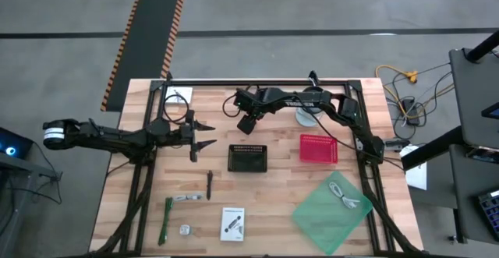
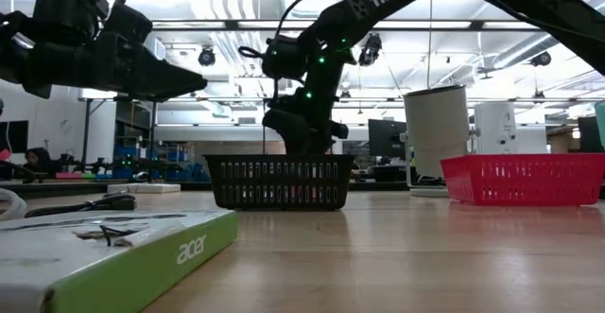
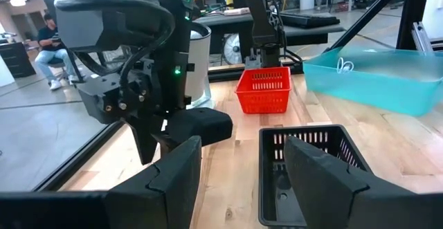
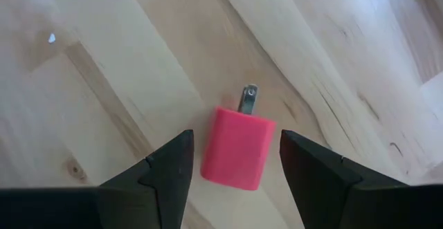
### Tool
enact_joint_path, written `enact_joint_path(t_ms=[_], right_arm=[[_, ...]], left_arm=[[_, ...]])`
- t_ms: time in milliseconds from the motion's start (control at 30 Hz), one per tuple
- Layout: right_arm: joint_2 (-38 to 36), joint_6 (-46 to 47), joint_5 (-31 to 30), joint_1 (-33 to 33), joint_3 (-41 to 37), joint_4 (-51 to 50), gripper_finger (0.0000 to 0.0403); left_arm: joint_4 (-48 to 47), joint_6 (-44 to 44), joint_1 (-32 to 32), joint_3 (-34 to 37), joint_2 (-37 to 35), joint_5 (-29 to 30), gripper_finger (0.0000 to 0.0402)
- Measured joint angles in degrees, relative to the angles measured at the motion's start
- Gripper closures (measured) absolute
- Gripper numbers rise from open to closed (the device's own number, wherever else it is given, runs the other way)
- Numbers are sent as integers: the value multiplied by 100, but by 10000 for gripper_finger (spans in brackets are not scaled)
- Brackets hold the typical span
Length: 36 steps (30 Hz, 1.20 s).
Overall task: Pick and place items into bin
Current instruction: Put the pink charger adapter into the red bin
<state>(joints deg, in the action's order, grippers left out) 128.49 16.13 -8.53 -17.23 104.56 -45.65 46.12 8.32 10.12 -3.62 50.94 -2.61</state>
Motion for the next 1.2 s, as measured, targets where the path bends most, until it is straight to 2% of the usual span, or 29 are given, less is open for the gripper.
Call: enact_joint_path(t_ms=[267, 433, 1067, 1200], right_arm=[[0, -25, 35, -116, -144, 35, 202], [0, -27, 594, -153, -343, 153, 202], [0, -435, 592, -158, -430, 451, 202], [0, -436, 592, -158, -451, 450, 214]], left_arm=[[-1, -4, 0, 4, 0, 0, 210], [-6, -4, 0, 4, 0, -1, 210], [-10, -7, 1, 9, 0, 0, 210], [-10, -7, 1, 15, 0, -2, 210]])
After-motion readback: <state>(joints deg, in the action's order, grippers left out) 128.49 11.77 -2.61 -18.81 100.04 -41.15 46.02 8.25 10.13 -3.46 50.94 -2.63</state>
